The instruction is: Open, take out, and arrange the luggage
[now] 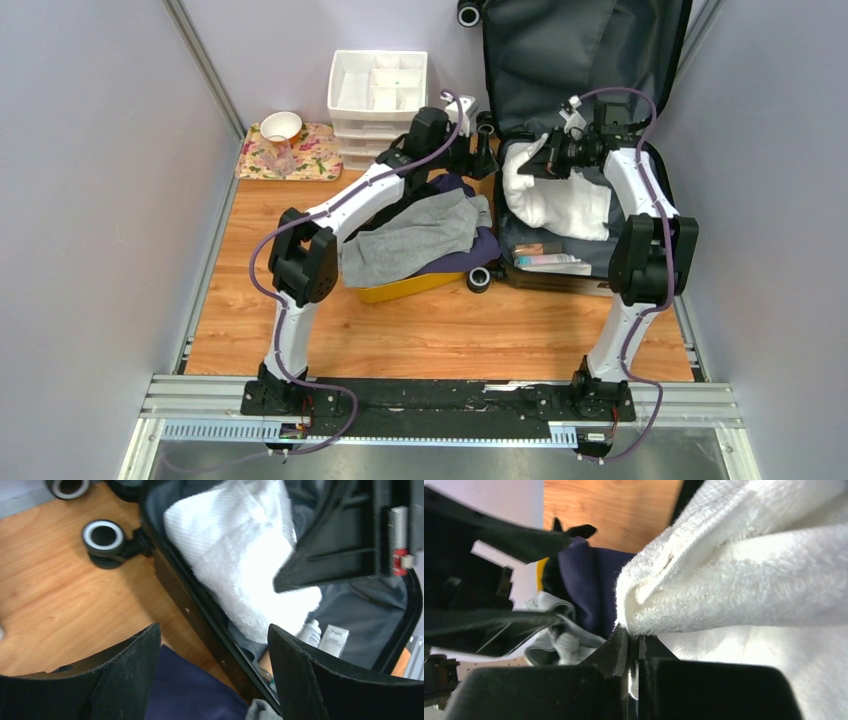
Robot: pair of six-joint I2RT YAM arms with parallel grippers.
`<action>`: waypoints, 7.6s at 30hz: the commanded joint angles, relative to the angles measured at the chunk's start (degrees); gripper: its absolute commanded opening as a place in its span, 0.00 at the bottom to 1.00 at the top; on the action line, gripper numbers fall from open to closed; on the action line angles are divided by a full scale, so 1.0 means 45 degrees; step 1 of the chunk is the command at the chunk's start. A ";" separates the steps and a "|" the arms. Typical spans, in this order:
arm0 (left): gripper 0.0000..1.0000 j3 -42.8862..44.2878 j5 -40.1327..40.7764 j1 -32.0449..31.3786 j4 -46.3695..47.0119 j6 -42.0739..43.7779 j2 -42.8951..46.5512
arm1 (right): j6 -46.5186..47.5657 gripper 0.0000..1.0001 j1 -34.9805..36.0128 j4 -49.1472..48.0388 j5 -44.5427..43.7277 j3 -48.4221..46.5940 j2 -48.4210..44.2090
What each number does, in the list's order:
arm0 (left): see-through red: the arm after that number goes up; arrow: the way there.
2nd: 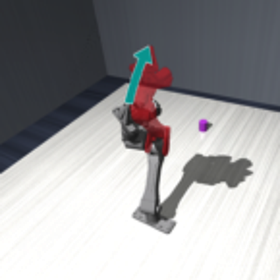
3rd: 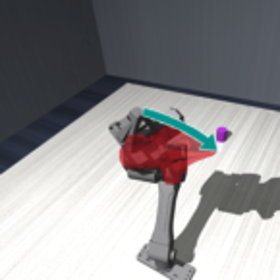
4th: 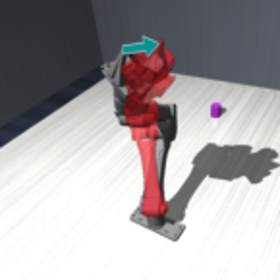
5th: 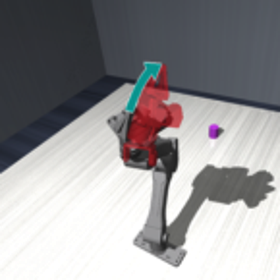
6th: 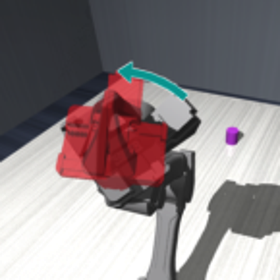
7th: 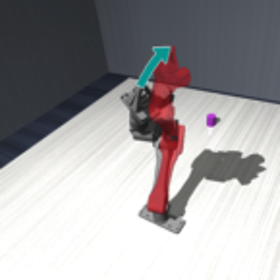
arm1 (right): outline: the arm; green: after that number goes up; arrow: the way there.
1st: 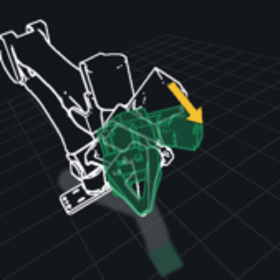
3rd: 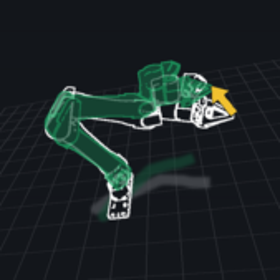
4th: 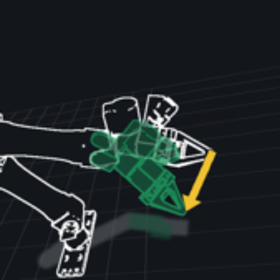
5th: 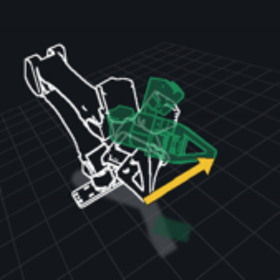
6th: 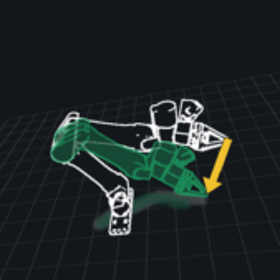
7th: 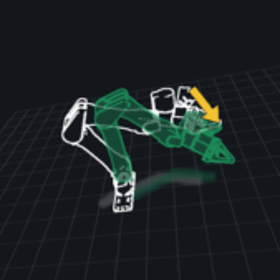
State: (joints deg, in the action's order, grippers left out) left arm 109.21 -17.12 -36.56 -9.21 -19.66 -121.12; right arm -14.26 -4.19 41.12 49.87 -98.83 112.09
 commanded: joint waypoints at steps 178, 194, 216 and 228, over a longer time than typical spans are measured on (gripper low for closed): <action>0.00 -1.3385 0.0700 0.2909 -0.2327 0.4467 1.5097 | 0.2248 0.00 0.4933 0.1622 -0.1625 -0.1054 -0.2700; 0.66 -1.1677 -0.3005 0.5192 -0.5859 0.5689 1.3695 | 0.5238 0.47 0.5130 0.5388 -0.2683 -0.0419 -0.2136; 0.84 -0.4288 -0.3754 0.1036 -0.5995 1.1084 0.5613 | 0.4224 0.88 0.1380 0.4533 -0.1960 -0.1243 -0.3912; 0.85 -1.0573 -0.1509 0.2787 -0.6662 1.3685 0.6875 | 0.4243 0.88 0.1047 0.4533 -0.1747 -0.0851 -0.4129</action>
State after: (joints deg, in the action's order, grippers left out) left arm 68.93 -29.47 -29.08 -29.65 36.84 -93.06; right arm 5.39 0.80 62.98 40.42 -102.15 95.24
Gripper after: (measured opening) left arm 0.849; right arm 0.884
